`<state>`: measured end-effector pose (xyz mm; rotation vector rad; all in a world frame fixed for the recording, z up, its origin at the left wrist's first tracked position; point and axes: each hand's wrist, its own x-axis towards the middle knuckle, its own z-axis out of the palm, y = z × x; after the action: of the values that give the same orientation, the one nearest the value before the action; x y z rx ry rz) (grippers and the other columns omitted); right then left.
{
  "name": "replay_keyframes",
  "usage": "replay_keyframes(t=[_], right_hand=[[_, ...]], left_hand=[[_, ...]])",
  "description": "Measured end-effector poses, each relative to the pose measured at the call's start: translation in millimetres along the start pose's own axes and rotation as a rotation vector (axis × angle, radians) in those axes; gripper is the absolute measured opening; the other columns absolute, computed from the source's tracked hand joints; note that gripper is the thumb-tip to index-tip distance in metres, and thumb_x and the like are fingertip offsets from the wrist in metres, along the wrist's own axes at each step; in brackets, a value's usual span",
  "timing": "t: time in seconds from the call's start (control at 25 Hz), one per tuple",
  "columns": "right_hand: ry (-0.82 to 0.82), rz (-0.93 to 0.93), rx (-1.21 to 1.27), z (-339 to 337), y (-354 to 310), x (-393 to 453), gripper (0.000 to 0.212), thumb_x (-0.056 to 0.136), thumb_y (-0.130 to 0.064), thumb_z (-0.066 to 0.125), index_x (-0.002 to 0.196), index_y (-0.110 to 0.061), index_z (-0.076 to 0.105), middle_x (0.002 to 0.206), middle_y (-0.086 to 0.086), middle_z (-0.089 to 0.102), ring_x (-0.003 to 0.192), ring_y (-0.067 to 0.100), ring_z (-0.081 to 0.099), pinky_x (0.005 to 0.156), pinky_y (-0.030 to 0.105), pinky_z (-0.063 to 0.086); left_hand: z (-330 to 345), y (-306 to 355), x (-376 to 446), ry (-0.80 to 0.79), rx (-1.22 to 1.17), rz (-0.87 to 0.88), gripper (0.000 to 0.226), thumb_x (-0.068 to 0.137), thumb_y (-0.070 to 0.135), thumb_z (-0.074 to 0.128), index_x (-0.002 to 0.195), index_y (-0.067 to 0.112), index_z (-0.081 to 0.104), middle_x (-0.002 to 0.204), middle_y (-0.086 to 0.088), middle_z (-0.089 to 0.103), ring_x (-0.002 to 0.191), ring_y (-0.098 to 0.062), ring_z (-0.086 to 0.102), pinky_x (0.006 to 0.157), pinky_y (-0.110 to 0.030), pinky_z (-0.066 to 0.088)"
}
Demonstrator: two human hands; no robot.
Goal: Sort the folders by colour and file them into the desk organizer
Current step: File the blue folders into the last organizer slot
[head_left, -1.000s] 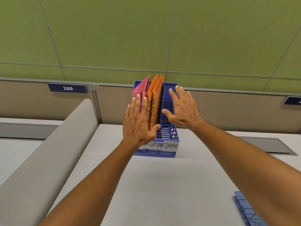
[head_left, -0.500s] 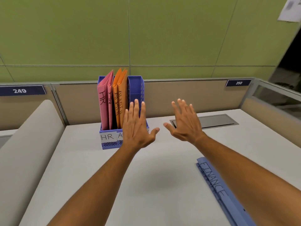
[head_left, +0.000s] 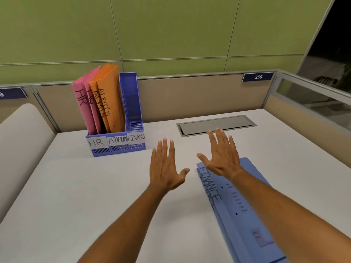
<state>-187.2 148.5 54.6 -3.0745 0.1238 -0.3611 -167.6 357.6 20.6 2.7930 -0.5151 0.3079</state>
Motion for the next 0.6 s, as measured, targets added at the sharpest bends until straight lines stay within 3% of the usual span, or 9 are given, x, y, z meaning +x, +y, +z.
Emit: replay_keyframes(t=[0.4,0.6], right_hand=[[-0.181,-0.013,0.089,50.2,89.3,-71.0,0.095,0.087,-0.071,0.033,0.153,-0.017,-0.009,0.162,0.012,-0.01,0.15,0.027,-0.009,0.121,0.048,-0.005],[-0.258,0.002,0.172,72.1,96.6,-95.3,0.094,0.087,-0.071,0.033,0.154,-0.019,-0.007,0.163,0.011,-0.004,0.15,0.025,-0.003,0.122,0.045,0.001]], left_hand=[[75.6,92.5,-64.2,-0.2,-0.052,-0.13,0.103,0.081,0.071,0.039,0.152,0.017,-0.012,0.16,-0.009,-0.017,0.147,-0.026,-0.017,0.12,-0.042,-0.004],[92.6,110.2,-72.6,-0.369,-0.212,-0.24,0.099,0.08,0.072,0.042,0.154,0.017,0.005,0.162,-0.008,-0.003,0.149,-0.025,-0.008,0.119,-0.043,0.007]])
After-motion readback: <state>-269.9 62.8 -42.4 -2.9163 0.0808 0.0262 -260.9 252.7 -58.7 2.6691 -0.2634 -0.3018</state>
